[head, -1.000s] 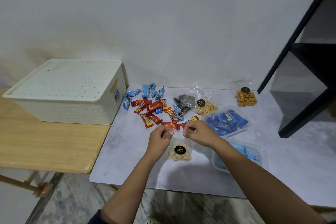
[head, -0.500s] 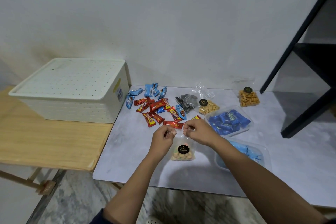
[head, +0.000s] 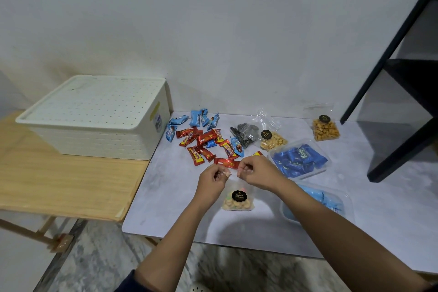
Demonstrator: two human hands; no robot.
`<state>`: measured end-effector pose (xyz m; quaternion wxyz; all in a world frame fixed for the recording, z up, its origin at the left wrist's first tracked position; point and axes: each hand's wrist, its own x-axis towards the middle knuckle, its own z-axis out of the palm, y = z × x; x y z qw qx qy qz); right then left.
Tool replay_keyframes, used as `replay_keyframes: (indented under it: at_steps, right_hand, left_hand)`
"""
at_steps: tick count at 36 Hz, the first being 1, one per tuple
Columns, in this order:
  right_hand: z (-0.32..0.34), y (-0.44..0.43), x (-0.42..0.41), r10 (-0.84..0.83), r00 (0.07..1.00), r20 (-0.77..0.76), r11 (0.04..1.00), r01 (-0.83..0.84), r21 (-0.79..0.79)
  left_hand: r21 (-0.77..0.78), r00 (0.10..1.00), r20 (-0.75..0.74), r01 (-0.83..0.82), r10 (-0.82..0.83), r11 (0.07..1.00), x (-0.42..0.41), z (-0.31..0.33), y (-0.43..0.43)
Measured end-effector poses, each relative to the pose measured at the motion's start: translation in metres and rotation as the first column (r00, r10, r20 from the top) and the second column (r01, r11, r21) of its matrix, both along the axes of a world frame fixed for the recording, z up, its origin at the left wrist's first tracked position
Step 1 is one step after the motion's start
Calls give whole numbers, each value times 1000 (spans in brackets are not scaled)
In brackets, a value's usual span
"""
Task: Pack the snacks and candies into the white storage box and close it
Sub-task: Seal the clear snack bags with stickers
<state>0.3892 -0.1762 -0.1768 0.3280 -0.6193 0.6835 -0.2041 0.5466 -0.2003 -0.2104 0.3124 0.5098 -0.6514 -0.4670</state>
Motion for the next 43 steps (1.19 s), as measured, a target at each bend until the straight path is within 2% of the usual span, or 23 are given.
replay_keyframes:
  at_steps: [5, 14, 24, 34, 43]
  right_hand:
    - [-1, -2, 1, -16, 999, 40, 1000, 16, -6]
    - [-4, 2, 7, -25, 998, -49, 999, 24, -25]
    - [0, -1, 7, -21, 1000, -2, 1000, 21, -17]
    - [3, -1, 7, -1, 1000, -7, 1000, 2, 20]
    - [3, 4, 11, 30, 999, -12, 999, -30, 23]
  left_hand:
    - [7, 1000, 7, 16, -16, 1000, 0, 1, -2]
    - [29, 998, -5, 62, -62, 998, 2, -3, -2]
    - [64, 999, 4, 45, -45, 997, 5, -2, -7]
    - [91, 992, -103, 83, -74, 992, 13, -1, -8]
    - [132, 988, -89, 137, -126, 982, 12, -3, -7]
